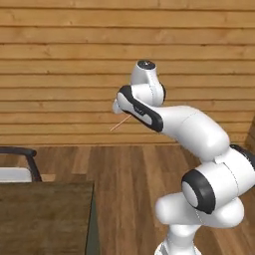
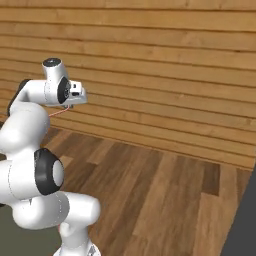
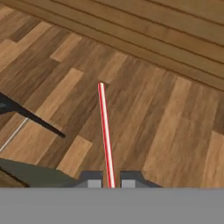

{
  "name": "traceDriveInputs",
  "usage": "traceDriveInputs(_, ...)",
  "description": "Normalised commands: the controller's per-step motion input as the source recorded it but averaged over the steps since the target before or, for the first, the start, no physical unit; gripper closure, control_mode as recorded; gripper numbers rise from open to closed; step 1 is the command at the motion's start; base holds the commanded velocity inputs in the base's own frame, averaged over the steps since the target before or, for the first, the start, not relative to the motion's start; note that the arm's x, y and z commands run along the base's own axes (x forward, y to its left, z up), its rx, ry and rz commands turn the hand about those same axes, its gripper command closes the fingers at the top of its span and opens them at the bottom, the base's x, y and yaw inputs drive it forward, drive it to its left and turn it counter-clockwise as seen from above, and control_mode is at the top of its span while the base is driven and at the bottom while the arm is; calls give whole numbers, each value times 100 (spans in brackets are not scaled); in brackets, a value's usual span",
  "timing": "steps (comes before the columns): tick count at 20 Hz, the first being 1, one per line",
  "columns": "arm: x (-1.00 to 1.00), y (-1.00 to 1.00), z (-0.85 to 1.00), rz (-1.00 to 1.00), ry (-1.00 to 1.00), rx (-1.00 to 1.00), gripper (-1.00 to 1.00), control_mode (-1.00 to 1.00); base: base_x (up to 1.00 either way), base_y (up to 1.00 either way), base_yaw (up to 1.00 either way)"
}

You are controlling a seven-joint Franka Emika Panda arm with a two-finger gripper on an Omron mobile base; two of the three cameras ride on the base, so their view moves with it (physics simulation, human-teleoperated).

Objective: Take a straw from the drawer in front and place it inside the glass cup on the dining counter.

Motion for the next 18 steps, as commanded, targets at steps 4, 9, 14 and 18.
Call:
traceDriveInputs(4,0,0,0,0,0,0,100,100,100,-44,38)
traceDriveInputs(9,0,0,0,0,0,0,100,100,100,-37,38)
traceDriveInputs(14,0,0,0,0,0,0,100,100,100,-27,43)
traceDriveInputs(18,0,0,0,0,0,0,100,100,100,-23,53)
